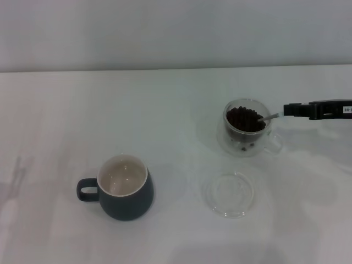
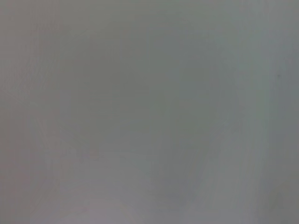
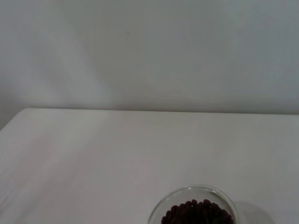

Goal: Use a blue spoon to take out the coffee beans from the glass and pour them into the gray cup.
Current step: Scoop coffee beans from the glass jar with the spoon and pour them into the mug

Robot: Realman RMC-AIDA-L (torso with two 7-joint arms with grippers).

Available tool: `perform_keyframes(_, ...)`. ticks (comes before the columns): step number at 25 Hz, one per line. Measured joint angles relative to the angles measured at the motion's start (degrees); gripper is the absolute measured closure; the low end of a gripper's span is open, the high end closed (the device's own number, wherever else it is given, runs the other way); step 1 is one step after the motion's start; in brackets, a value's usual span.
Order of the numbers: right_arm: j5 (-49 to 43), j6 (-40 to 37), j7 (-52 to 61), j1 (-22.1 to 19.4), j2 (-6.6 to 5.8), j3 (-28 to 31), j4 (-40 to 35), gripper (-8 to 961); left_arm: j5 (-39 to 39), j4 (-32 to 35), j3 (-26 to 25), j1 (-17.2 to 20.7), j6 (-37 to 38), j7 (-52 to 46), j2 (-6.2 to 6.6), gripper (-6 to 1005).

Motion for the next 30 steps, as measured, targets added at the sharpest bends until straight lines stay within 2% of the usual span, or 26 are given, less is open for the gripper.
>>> perform_keyframes(10, 3.53, 1.01, 0.52, -0.68, -0.2, 0.56, 3.05, 792, 0.27, -0.14, 0.3, 0.0, -0.01, 0.06, 0.07, 242)
perform_keyframes(19, 5.3, 0.63, 0.67, -1.24, -0.28, 4.76, 7.67, 791, 0.44, -0.77, 0.45, -0.12, -0.01, 0.07, 0.0, 241)
perform_keyframes(30, 7.35, -0.08, 0.62, -1.85, -0.51, 5.09, 9.36, 791, 0.58, -0.76, 0.52, 0.25, 0.0, 0.07, -0.07, 242)
